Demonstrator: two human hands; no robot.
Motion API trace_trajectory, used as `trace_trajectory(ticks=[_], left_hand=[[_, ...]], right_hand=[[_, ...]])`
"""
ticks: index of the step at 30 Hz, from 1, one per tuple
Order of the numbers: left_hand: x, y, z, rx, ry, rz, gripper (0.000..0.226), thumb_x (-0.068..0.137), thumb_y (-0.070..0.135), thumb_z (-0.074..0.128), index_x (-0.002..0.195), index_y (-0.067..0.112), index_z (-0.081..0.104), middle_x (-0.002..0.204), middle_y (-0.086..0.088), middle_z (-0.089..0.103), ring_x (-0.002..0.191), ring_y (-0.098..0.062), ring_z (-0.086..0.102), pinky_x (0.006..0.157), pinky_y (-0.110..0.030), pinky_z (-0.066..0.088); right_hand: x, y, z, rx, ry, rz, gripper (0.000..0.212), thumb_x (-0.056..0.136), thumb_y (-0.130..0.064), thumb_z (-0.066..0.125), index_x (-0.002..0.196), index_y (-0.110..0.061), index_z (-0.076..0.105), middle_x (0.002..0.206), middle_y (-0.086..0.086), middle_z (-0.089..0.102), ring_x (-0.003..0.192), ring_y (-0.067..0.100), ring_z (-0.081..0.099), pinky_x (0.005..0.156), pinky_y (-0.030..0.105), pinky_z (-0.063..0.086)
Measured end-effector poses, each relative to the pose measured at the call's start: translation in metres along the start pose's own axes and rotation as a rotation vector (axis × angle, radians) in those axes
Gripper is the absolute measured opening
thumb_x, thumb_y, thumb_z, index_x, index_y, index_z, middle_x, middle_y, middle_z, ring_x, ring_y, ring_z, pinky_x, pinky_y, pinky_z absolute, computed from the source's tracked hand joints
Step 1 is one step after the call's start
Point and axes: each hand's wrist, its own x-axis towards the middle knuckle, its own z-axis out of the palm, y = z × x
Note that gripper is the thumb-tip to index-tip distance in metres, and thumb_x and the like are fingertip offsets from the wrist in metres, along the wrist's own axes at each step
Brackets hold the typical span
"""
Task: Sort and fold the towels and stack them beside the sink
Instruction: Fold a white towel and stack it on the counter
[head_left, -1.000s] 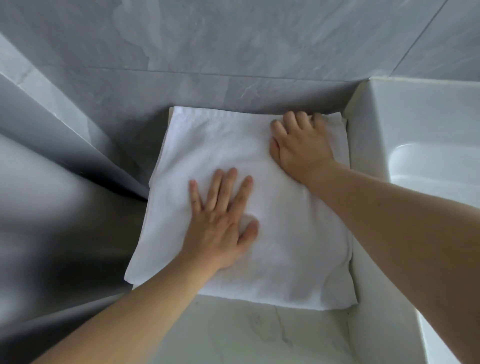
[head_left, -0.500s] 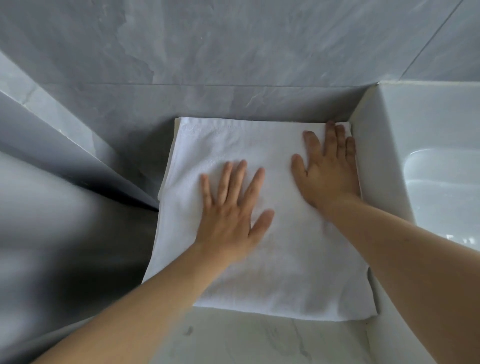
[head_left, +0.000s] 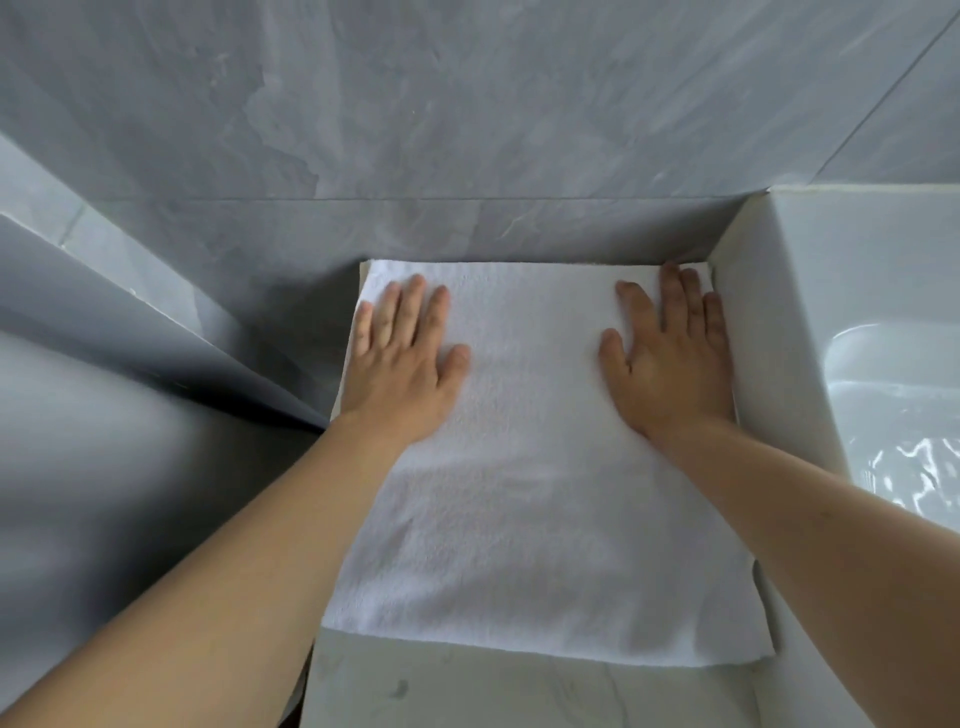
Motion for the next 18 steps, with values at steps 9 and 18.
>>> trace_trajectory(ticks=[9,18], left_hand=[[-0.077,0.033,0.038,-0.002,0.15,0.198,0.065,0.099,0.052,0.026,0.159,0.031,0.012,0.167,0.001,0.003,0.153,-0.027,-0.003,0.117,-0.066,0.007],[-0.075,0.033,0.037,-0.003,0.149,0.187,0.067,0.097,0.053,0.027,0.159,0.034,0.01,0.167,0.003,0.002,0.153,-0.025,-0.005,0.117,-0.065,0.004]], right_hand=[[0.0,0.0,-0.001,0.037,0.035,0.006,0.064,0.089,-0.042,0.026,0.146,-0.019,0.039,0.157,0.022,0.025,0.147,0.035,0.02,0.122,0.046,0.01],[-0.02,-0.016,-0.015,0.082,0.015,0.038,0.063,0.092,-0.039,0.023,0.145,-0.009,0.039,0.158,0.019,0.025,0.146,0.037,0.02,0.12,0.053,0.003]])
